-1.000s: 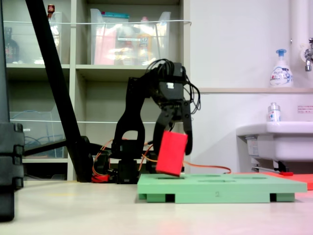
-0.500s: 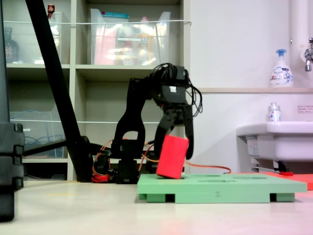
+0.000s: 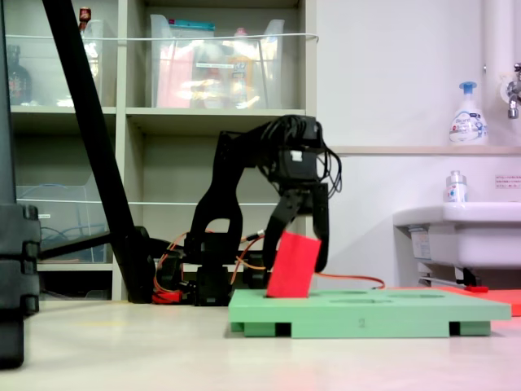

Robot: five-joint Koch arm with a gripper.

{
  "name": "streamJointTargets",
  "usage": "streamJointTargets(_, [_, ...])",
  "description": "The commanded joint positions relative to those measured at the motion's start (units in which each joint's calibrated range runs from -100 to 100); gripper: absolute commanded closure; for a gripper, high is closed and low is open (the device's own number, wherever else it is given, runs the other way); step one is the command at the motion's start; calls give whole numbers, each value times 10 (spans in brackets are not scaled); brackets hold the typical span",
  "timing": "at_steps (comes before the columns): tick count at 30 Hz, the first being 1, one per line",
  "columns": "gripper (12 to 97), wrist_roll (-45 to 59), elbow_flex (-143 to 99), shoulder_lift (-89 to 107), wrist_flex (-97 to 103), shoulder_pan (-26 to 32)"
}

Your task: Put the square block into the corresponding hole

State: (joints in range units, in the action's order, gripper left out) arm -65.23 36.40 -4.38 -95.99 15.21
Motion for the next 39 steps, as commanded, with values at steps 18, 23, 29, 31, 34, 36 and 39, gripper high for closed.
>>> streamJointTargets(18, [829,3,-3,-113,-24,-5])
streamJointTargets(23, [539,4,-3,-131,-16,-8])
streamJointTargets(29, [400,6,-3,-108,-18,-10])
streamJointTargets(31, [358,14,-3,-89,-20,-10])
streamJointTargets(34, [277,20,-2,-54,-20,-10])
streamJointTargets(36, [277,26,-1,2,-24,-8])
streamJointTargets(39, [277,40,-2,108,-40,-9])
